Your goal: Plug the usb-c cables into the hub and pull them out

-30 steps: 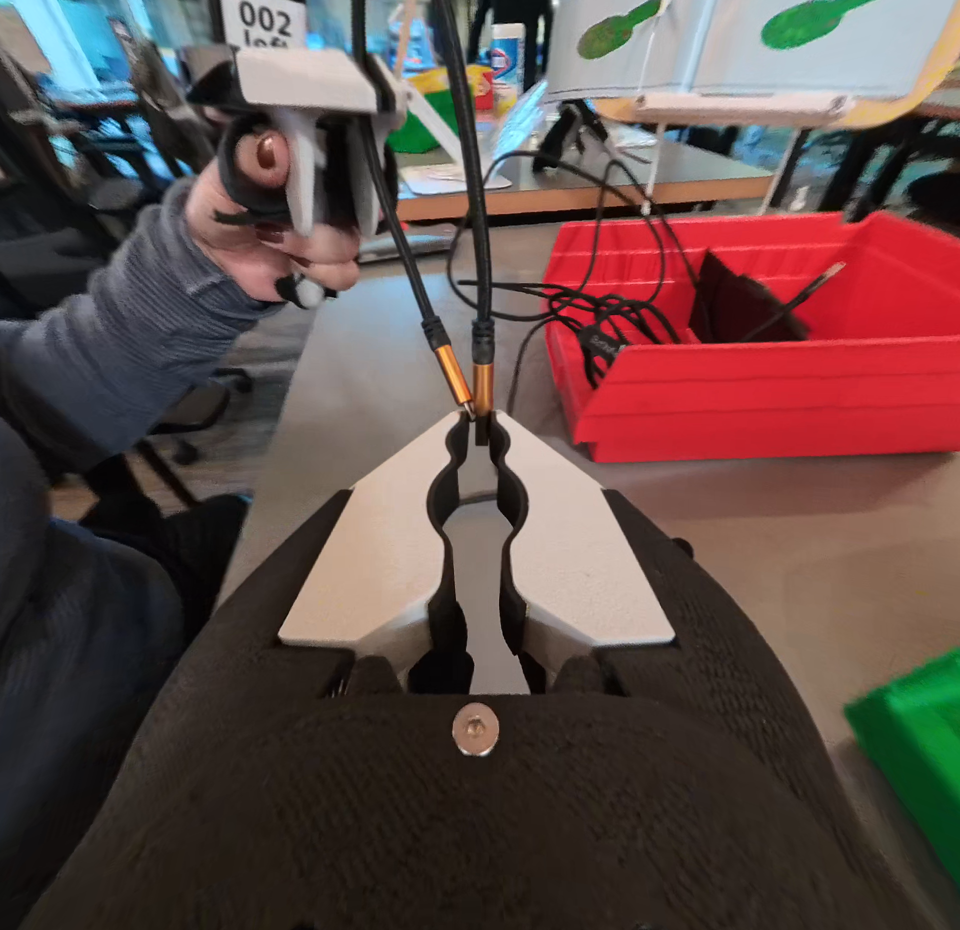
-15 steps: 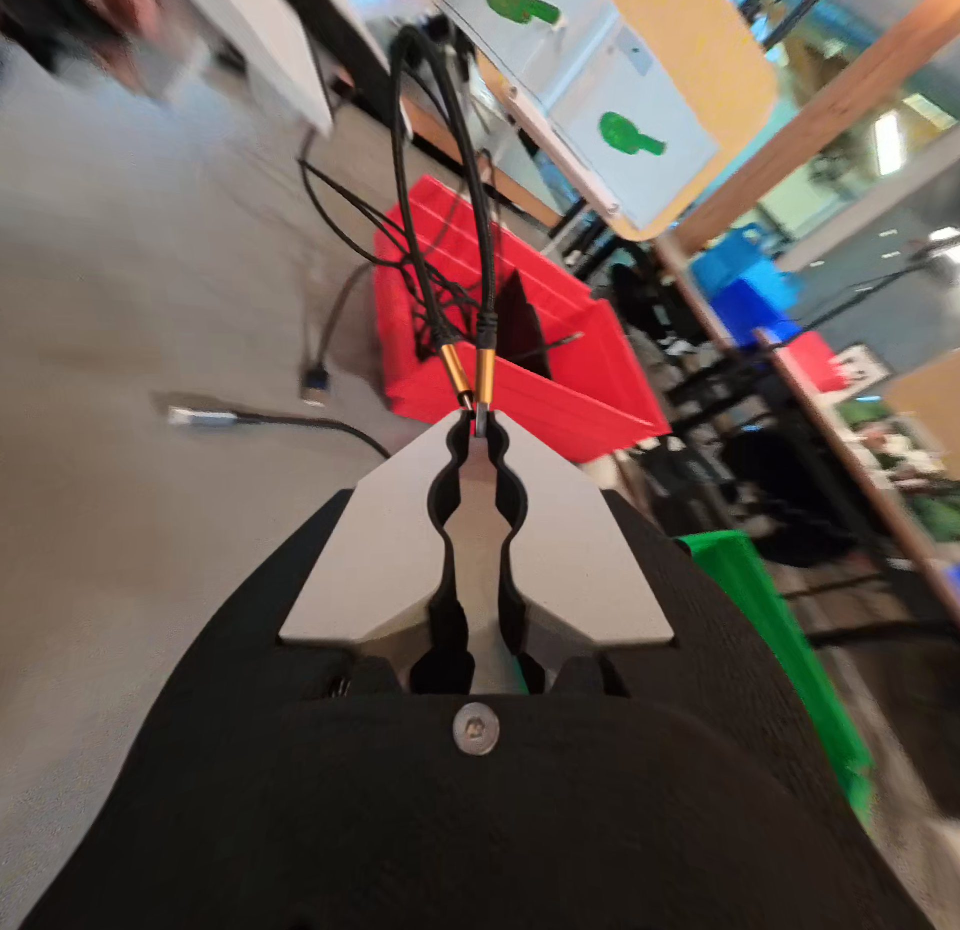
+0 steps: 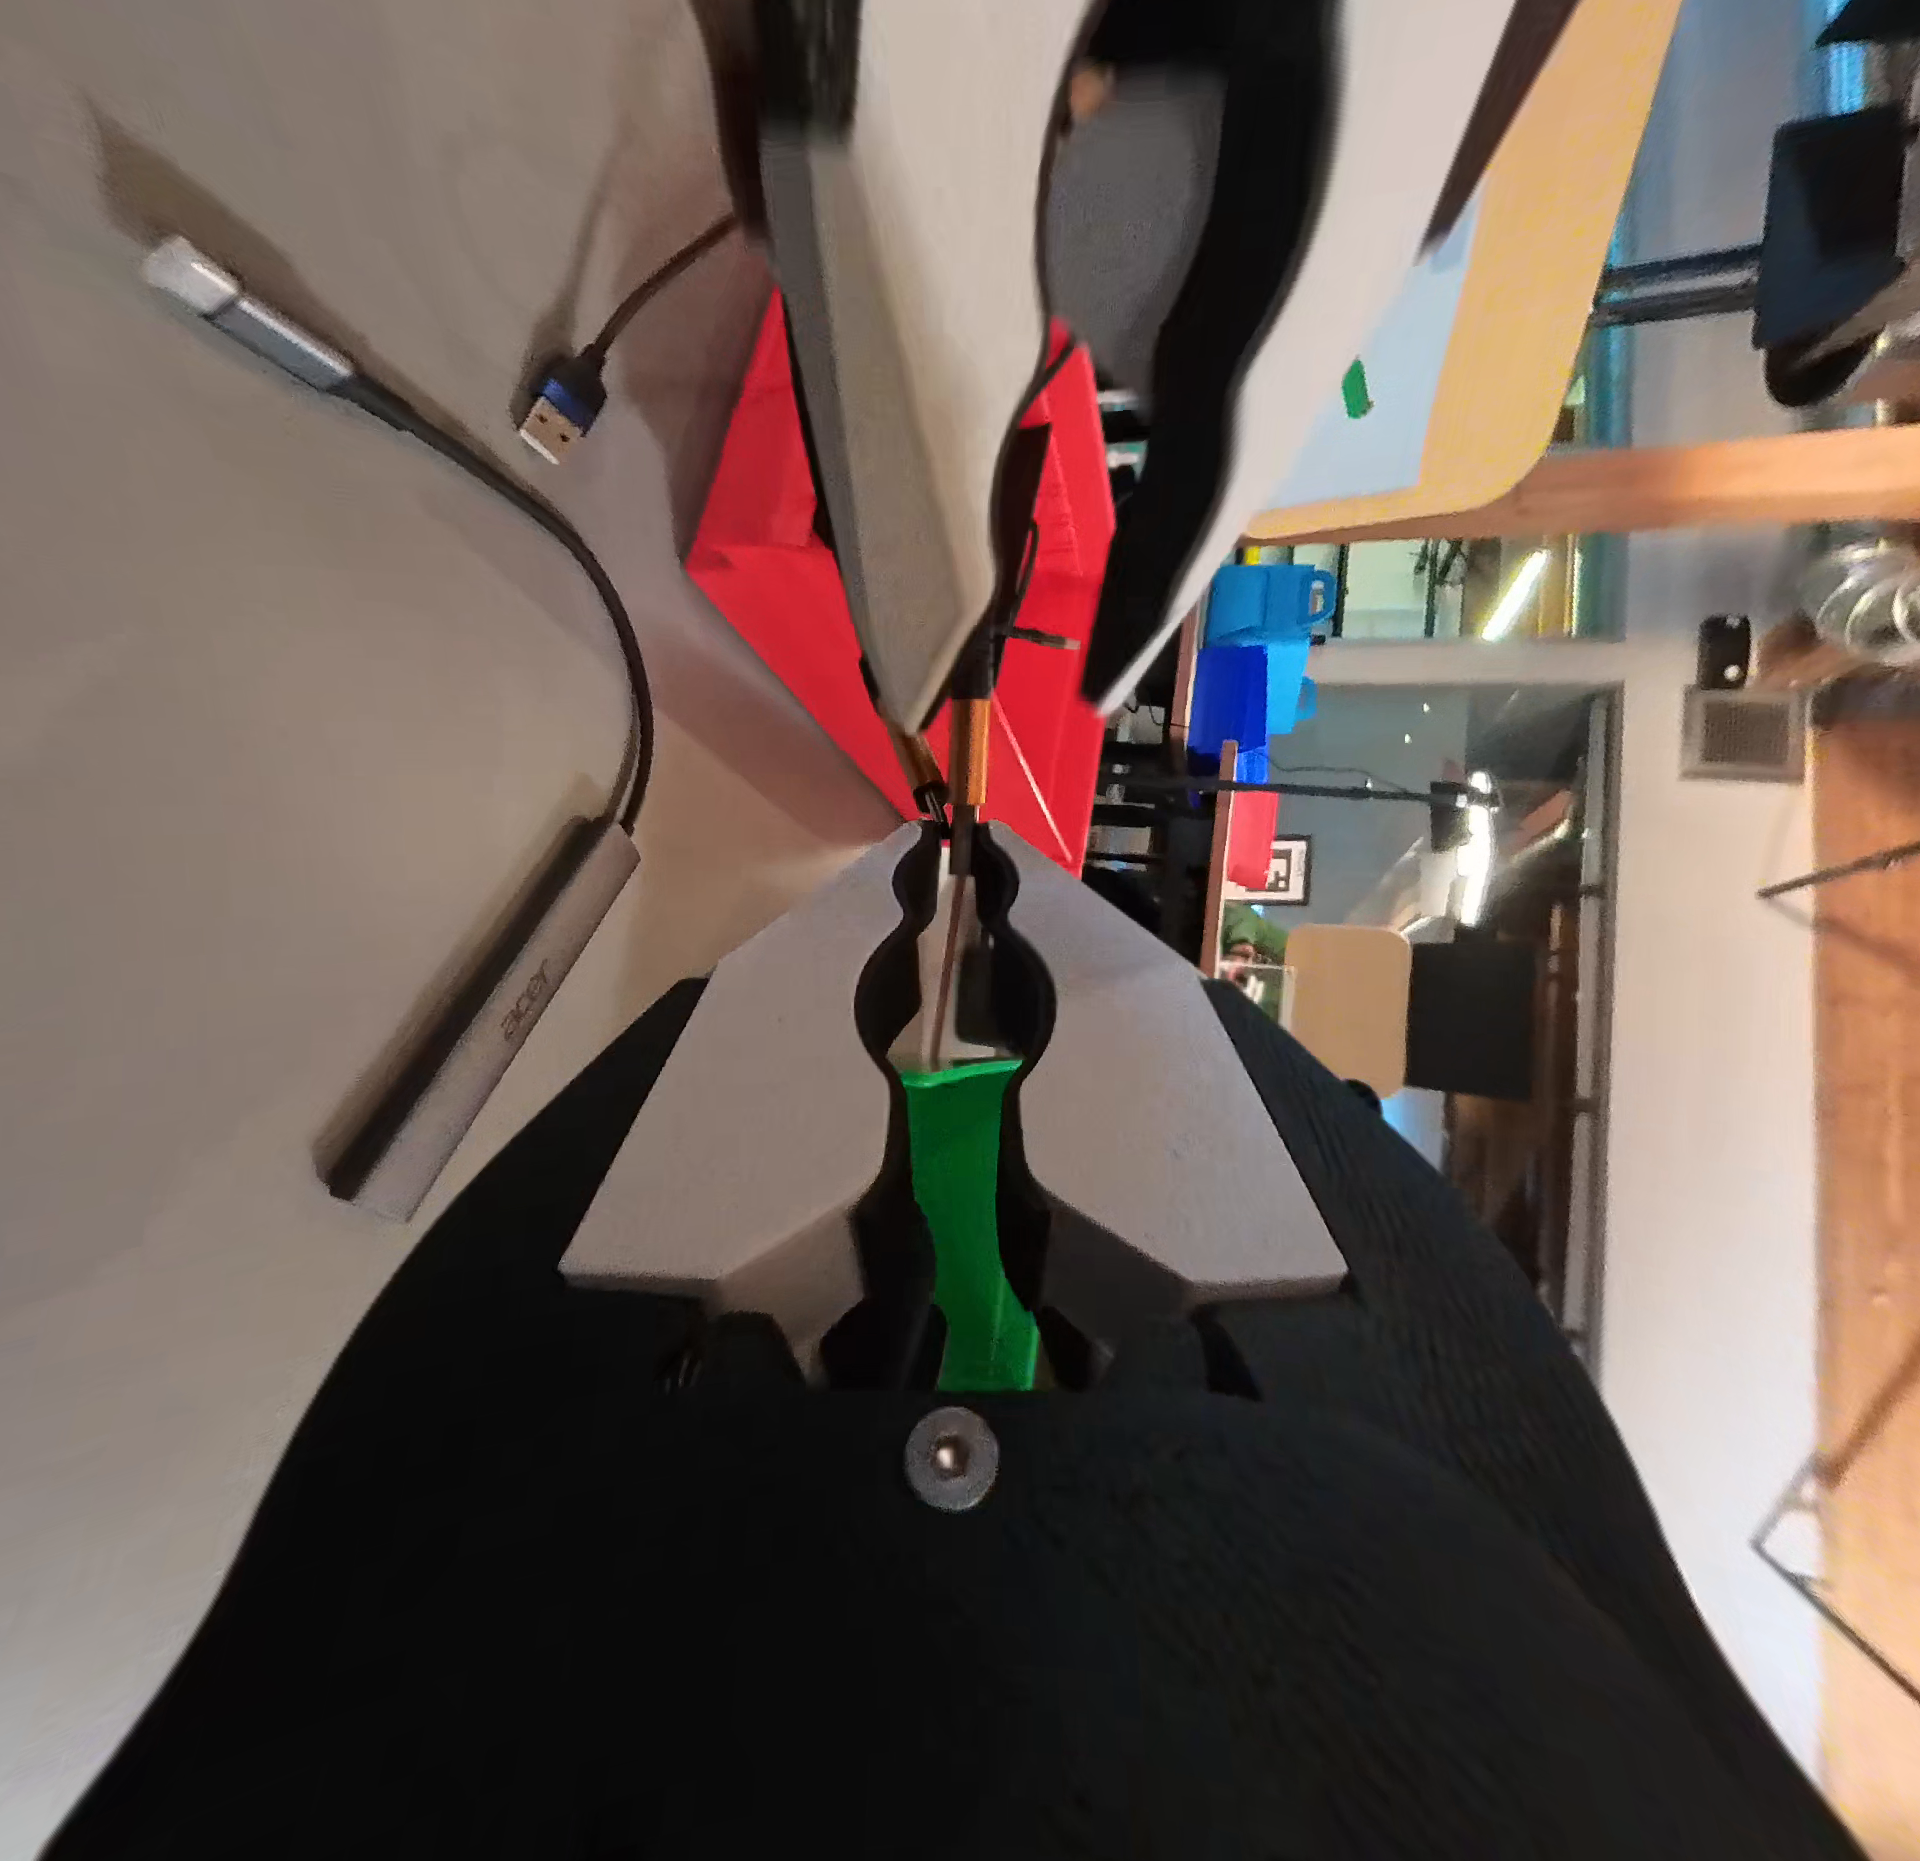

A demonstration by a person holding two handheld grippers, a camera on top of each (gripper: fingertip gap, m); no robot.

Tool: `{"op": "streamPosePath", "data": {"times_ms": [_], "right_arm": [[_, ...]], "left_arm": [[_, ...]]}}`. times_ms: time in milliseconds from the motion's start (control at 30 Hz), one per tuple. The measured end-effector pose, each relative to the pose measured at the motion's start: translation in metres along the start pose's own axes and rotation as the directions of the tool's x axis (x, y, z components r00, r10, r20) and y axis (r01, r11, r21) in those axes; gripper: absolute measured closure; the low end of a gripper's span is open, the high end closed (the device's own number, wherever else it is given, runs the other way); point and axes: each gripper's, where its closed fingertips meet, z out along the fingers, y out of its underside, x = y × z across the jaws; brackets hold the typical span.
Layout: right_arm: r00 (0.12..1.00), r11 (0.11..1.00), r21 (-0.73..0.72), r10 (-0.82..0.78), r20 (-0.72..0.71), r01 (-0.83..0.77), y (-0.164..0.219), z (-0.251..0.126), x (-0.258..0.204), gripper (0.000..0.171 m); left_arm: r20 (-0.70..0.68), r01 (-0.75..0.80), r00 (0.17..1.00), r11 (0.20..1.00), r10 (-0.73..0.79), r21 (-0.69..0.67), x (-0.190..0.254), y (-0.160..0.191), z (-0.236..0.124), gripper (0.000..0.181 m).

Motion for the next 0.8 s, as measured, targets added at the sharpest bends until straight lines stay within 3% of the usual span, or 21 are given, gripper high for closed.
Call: {"op": "streamPosePath", "data": {"times_ms": [167, 533, 800], "right_arm": [[0.999, 0.999, 0.005, -0.037, 0.014, 0.037, -0.006, -0.001, -0.006, 0.167], [0.999, 0.999, 0.029, -0.032, 0.023, 0.031, -0.009, 0.001, -0.011, 0.166], [0.994, 0.999, 0.04, -0.011, 0.11, 0.007, -0.01, 0.001, -0.025, 0.166]], "left_arm": [[0.009, -0.087, 0.996, 0.993, 0.088, -0.083, 0.007, 0.018, 0.014, 0.168], [-0.005, -0.093, 0.996, 0.994, 0.093, -0.063, 0.011, 0.02, 0.004, 0.169], [-0.033, -0.153, 0.988, 0.983, 0.151, -0.102, 0.02, 0.026, 0.008, 0.175]]}}
